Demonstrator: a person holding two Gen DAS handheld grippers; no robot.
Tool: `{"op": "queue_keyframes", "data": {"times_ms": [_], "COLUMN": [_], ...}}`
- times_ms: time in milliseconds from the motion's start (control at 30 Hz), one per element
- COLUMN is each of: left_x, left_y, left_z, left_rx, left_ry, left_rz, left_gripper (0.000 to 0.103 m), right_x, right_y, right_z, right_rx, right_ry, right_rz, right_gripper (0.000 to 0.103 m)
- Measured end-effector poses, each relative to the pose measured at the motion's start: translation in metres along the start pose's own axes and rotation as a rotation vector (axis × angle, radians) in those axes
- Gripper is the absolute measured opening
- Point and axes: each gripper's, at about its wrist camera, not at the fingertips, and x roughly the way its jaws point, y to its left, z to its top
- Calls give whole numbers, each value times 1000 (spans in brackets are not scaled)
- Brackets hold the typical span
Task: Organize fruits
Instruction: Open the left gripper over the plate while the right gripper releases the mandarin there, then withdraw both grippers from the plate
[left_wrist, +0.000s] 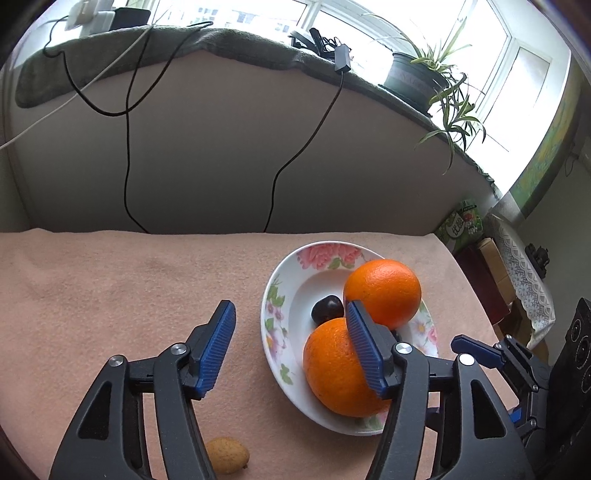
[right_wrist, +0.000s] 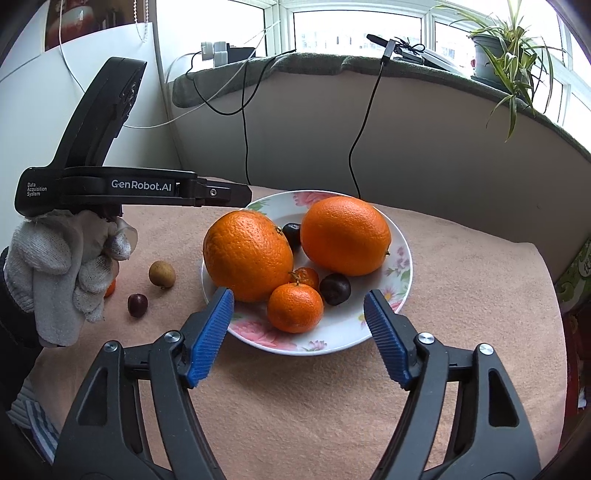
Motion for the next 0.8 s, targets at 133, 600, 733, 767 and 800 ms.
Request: {"op": "queue_keyframes", "data": {"times_ms": [133, 600, 733, 767, 800], "left_x": [-6, -24, -29, -30, -32], "left_y": [-1, -20, -22, -23, -23], "left_z": [0, -4, -5, -5, -5], "left_rx": [2, 78, 80, 83, 86], "left_ry": [-13, -58, -71, -74, -77], "left_rz": [30, 81, 79, 78, 78], "left_gripper": [74, 77, 77, 77, 77], "right_x": [-1, -7, -11, -13, -14], "right_y": [-1, 7, 9, 9, 9], "right_z": [1, 1, 0, -1, -1], "right_rx": [13, 9, 13, 16, 19], "right_ry": [-4, 5, -3, -4, -6], "right_rz": [8, 0, -13, -16, -18], "right_gripper": [89, 92, 92, 92, 92]}}
